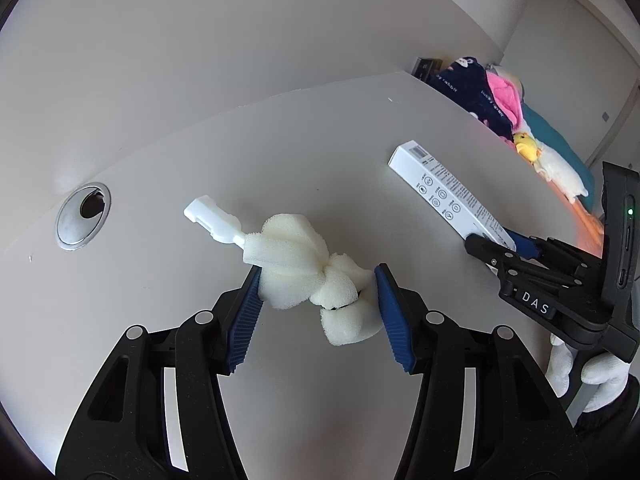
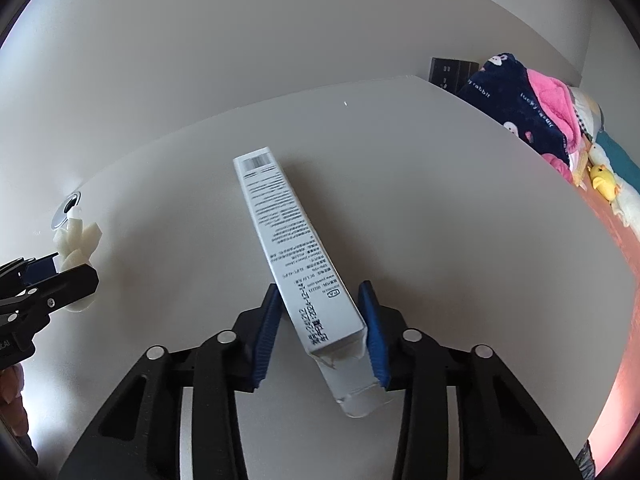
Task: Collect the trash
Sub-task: 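Grasp the white carton box by its end with the right tool, then carry the foam pieces and white carton over the black trash bag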
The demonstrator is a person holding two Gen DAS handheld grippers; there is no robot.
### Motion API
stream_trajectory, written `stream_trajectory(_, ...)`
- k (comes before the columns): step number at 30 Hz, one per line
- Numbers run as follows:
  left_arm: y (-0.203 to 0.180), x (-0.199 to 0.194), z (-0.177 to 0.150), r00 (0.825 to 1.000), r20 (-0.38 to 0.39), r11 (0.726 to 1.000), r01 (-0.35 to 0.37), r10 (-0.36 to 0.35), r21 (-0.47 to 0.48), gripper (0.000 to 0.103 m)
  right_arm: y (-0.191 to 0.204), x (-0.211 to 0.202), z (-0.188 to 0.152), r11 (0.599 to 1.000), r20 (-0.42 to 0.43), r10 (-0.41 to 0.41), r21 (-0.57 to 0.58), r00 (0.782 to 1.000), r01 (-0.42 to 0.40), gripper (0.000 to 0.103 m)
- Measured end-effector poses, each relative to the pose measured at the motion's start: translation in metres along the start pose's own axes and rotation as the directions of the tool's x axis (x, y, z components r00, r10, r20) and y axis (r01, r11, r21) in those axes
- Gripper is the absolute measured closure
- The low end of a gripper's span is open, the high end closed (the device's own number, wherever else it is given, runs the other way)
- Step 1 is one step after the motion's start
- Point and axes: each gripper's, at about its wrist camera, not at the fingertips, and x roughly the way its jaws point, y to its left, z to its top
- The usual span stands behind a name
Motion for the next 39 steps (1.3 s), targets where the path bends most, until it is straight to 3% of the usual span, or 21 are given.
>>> stream_trajectory(16, -0.038, -0.029, 0.000, 0.996, 0.051, 0.994, 0.074, -0.078, 0.083, 0.048, -0.006, -0.056, -0.032, 0.997, 0.069, -0.026, 0.071, 0.997, 0.021, 0.076)
stream_trajectory(24, -0.066, -0.048, -0.003, 0.988, 0.086, 0.983, 0.115, -0.128, 0.144, 0.048, -0.013, -0.107, -0.055, 0.991, 0.175, -0.078, 0.120, 0.981, 0.057, 0.077)
stream_trajectory(39, -0.120, -0.073, -0.024, 0.975, 0.099, 0.953, 0.167, -0.197, 0.253, 0.048, -0.038, -0.167, -0.094, 0.976, 0.227, -0.142, 0.194, 0.963, 0.098, 0.076)
